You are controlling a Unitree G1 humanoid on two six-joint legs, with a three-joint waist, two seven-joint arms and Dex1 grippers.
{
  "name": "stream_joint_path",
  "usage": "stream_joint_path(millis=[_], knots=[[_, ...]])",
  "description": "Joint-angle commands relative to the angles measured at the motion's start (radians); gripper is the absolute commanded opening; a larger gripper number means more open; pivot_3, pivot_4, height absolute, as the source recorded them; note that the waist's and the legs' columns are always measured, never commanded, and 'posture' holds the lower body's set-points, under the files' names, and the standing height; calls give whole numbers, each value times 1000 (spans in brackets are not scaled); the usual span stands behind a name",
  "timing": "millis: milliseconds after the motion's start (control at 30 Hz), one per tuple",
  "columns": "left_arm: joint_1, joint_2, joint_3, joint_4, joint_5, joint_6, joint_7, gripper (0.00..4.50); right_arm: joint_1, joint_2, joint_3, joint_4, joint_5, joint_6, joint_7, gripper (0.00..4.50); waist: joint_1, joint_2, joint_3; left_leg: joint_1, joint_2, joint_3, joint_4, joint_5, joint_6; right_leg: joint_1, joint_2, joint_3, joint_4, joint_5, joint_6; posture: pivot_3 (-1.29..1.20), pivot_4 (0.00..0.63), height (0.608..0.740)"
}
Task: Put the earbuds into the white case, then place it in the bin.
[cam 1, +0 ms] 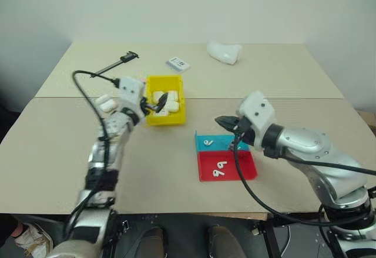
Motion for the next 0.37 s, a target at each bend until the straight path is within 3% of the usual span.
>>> stream_joint_path(millis=[33,200,367], knots=[[125,140,80,-312,-160,97,-174,4474,57,-7,-37,6,-47,-127,21,0,2,0,0,0,0,0,0,0,0,0,0,0,0,0,0,0,150,740],[385,298,237,-592,-368,203,-312,4474,121,-18,-94,20,-18,-212,101,0,9,0,0,2,1,0,0,0,0,1,-2,0,-1,0,0,0,150,740],[534,360,349,-675,-483,272,-346,4474,162,-25,-157,19,24,-281,185,0,11,0,0,7,1,1,0,0,0,5,-1,0,0,-1,-1,0,150,740]])
